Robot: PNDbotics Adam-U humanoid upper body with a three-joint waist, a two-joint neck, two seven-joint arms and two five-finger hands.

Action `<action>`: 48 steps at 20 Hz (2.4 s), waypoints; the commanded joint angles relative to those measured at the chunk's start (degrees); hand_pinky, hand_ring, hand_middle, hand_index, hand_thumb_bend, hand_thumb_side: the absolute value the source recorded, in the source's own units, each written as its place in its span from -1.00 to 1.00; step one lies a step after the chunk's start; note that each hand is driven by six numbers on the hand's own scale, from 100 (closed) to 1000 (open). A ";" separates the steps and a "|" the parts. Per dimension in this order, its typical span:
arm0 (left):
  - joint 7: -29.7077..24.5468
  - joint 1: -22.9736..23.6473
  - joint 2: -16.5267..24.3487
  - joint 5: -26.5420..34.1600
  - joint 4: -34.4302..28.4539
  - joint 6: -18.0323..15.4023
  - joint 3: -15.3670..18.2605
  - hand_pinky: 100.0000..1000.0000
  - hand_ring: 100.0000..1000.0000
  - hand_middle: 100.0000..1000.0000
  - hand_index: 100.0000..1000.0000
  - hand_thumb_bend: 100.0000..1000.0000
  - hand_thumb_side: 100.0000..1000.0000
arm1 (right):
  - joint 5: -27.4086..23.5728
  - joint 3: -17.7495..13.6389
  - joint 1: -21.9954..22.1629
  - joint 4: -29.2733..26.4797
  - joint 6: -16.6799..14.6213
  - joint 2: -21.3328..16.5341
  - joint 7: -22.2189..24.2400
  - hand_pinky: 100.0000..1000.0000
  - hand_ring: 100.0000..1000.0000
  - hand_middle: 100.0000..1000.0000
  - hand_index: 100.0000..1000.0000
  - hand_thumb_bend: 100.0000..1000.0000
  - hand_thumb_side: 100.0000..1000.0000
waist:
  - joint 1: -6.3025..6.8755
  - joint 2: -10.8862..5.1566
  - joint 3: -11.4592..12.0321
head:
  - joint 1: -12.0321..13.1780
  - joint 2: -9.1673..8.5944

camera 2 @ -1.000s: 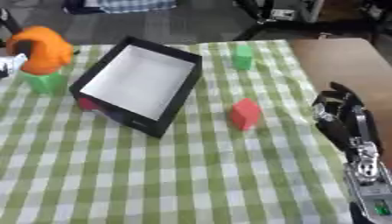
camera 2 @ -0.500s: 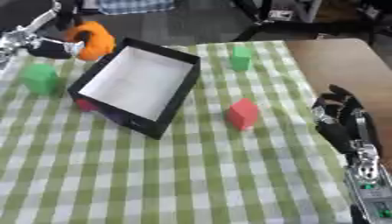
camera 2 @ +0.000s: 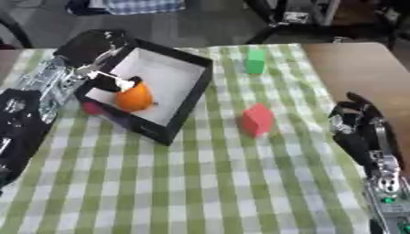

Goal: Pick up objects on the table and place them in the box.

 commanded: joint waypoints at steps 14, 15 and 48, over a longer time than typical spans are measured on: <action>-19.77 -1.64 15.88 11.96 1.55 10.23 11.83 0.64 0.57 0.64 0.89 0.24 0.66 | -0.09 -0.79 0.28 -0.41 -0.10 -1.35 -0.45 0.53 0.30 0.38 0.73 -1.00 -0.46 | 0.17 -1.50 1.16 | -1.09 -0.11; -20.51 -1.91 15.64 12.02 4.22 12.12 13.02 0.62 0.56 0.66 0.89 0.29 0.68 | -0.09 -0.78 0.29 -0.39 -0.10 -1.33 -0.44 0.53 0.30 0.39 0.73 -1.00 -0.42 | 0.17 -1.50 1.17 | -1.14 -0.11; 0.82 -1.06 9.46 15.02 23.31 33.16 17.26 0.33 0.11 0.12 0.59 -0.19 0.26 | -0.90 -0.67 -0.68 -0.36 -0.36 -0.69 -0.20 0.52 0.30 0.39 0.73 -1.00 -0.42 | -0.88 1.43 -0.96 | -0.81 -0.11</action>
